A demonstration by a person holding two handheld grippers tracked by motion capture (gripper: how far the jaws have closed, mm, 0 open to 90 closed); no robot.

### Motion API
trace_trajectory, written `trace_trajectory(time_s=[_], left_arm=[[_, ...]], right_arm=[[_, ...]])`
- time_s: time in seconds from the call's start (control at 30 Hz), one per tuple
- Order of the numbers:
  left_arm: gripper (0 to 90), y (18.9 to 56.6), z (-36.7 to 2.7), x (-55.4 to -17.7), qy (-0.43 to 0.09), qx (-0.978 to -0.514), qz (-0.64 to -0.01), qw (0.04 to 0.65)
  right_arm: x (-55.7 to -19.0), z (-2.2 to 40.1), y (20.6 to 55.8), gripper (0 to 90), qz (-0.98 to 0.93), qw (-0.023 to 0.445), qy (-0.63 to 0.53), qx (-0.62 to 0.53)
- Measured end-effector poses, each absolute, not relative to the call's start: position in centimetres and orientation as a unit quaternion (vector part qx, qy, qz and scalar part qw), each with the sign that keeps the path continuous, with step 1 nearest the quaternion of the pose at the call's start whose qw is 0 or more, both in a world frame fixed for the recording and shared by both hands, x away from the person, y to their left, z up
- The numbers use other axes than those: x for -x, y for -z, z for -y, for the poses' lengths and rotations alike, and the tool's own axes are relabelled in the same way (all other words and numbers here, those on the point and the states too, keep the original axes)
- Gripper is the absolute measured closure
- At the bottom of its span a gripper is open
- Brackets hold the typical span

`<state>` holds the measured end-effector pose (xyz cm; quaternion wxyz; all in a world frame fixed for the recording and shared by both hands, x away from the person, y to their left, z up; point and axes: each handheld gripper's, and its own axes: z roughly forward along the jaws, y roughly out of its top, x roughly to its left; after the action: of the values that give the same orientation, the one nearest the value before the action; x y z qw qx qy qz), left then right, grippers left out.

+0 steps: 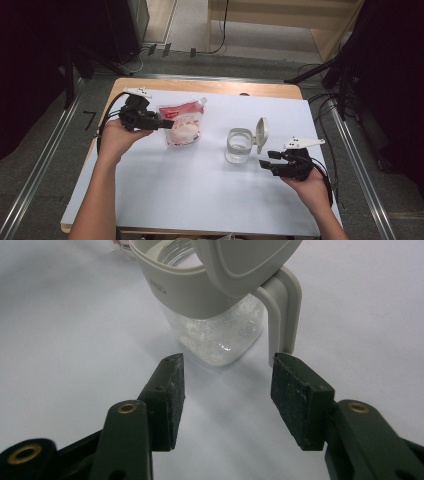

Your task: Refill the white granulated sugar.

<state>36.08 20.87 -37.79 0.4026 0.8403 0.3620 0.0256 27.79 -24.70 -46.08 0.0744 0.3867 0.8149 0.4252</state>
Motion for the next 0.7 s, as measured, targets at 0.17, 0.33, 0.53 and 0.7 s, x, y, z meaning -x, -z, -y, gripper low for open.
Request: trace_trajectory(time_s=[0.17,0.33,0.53,0.7], left_arm=[[64.6,37.7,-20.1,-36.5,-0.038,-0.848,-0.35,0.396],[67.1,37.8,-19.6,-37.2,-0.025,-0.851,-0.351,0.391],[80.2,38.1,-19.2,-37.5,-0.021,-0.85,-0.351,0.392],[90.0,38.3,-19.5,-37.6,-0.018,-0.851,-0.353,0.388]], right_arm=[[-27.4,24.9,46.2,47.7,-0.816,0.075,-0.421,-0.39],[-27.0,25.0,46.2,47.4,-0.815,0.076,-0.422,-0.389],[-26.6,24.4,46.1,47.3,-0.817,0.073,-0.425,-0.383],[-26.3,23.6,46.0,47.2,-0.823,0.068,-0.428,-0.367]])
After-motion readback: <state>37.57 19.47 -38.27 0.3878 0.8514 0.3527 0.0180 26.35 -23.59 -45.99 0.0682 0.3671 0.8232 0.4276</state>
